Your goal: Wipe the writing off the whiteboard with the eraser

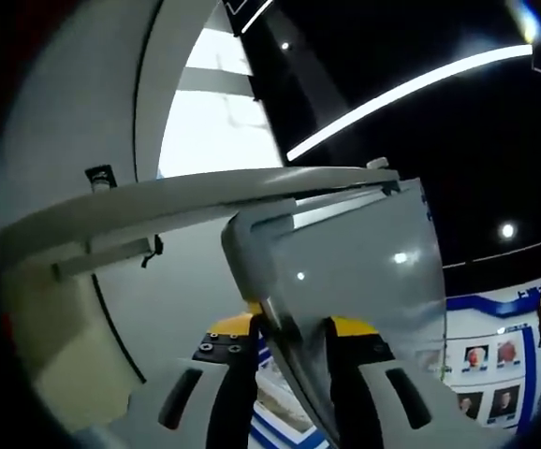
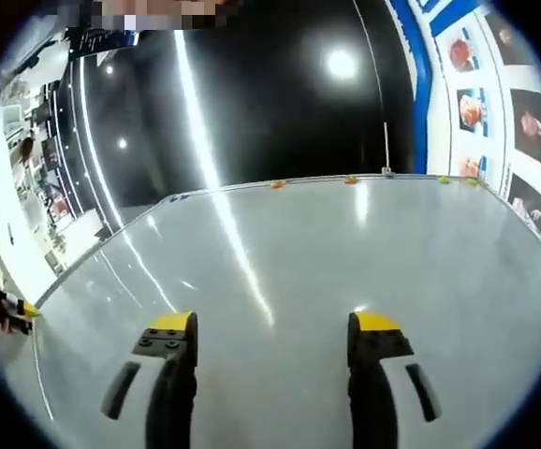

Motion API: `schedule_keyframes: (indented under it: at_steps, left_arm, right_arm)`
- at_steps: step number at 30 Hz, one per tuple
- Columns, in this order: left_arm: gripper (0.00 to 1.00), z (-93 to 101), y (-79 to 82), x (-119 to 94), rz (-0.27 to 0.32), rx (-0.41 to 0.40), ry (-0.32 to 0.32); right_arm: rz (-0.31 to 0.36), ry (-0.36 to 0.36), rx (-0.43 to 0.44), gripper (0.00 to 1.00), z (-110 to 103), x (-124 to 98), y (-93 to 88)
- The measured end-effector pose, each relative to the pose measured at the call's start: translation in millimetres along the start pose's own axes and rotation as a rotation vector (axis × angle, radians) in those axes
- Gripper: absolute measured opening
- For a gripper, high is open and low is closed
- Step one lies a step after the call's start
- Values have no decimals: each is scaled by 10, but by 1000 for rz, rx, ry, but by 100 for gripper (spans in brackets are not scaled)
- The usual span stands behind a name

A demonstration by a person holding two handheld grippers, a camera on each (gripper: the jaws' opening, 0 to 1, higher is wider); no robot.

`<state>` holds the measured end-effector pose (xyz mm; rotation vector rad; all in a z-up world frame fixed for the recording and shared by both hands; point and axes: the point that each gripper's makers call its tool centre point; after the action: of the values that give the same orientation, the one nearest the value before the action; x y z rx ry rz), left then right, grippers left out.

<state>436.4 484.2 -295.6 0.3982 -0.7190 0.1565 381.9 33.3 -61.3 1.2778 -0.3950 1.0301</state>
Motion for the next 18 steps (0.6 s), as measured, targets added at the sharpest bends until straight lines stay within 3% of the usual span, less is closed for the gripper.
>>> schedule_keyframes:
  at_steps: [5,12,18]
  left_arm:
    - [32,12,-27,19,-15,-6,-3]
    - [31,5,-19,21,-29,-15,-4]
    - [31,108,-97,12,-33,-13,-20]
  right_arm:
    - [4,42,-42,58,-144,-60,1]
    - [-7,78,-55,58,-202,-27,-88]
    - [-6,82,-84,56,-235,-65,-88]
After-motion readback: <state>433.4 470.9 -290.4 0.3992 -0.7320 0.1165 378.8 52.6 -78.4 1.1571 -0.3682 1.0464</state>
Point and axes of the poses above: the point that each gripper's makers call its tool centre point, and the gripper's own axes: x roughly forward along the fingers, z roughly to its right, y roughly out of its top, and after that the axes turned 8 degrees about x, right-handed
